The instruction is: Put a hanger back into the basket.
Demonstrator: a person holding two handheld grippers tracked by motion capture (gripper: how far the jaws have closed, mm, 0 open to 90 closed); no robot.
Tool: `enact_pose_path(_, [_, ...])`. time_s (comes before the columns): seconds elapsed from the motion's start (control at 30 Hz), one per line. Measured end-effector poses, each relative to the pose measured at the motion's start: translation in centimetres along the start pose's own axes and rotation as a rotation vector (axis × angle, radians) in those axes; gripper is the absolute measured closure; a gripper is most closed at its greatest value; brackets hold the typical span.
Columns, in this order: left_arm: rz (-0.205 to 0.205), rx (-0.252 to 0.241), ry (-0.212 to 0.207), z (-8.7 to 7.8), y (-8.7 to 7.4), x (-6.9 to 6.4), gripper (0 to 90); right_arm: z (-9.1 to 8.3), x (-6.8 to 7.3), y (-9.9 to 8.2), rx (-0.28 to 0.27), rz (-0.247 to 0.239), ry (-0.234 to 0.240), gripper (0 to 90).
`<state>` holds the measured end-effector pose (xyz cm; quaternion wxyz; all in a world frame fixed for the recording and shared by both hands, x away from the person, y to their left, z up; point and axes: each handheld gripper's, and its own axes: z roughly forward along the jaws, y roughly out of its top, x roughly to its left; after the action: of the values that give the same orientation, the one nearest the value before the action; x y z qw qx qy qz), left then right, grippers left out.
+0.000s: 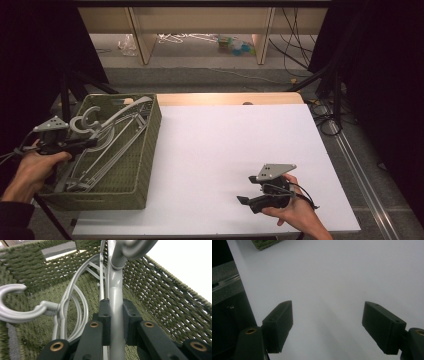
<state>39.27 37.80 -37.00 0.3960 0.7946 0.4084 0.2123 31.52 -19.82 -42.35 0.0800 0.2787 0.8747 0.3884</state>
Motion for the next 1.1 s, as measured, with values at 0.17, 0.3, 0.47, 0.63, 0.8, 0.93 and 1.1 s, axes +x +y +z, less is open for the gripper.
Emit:
enact_pose_path(0.17, [-0.088,0.035,0.002,1.0,-0.6,-0.6,78.9,0.0,0.0,0.0,0.0,0.0,0.002,25.6])
enact_pose_path(0.3, [-0.188,0.033,0.001,1.3,-1.3,-0.4,78.1,0.1,0.0,0.0,0.001,-0.005,0.001,25.6])
enact_pose_path(0.47, [-0.253,0.041,0.049,1.8,-2.0,0.6,76.2,0.1,0.0,0.0,0.006,0.0,0.003,25.6])
enact_pose_path(0.63, [-0.264,0.041,0.109,2.4,-2.2,1.0,74.9,0.1,0.0,0.0,0.004,0.0,0.008,25.6])
enact_pose_path(0.8, [-0.259,0.046,0.151,2.6,-2.6,1.7,72.4,0.1,0.0,0.0,0.006,-0.003,0.006,25.6])
enact_pose_path(0.93, [-0.304,0.012,0.192,2.8,-2.8,1.9,72.1,0.0,0.0,0.0,0.002,-0.002,0.001,25.5])
enact_pose_path(1.1, [-0.295,0.046,0.252,2.7,-3.2,2.2,73.7,0.1,0.0,0.0,0.006,-0.002,0.007,25.6])
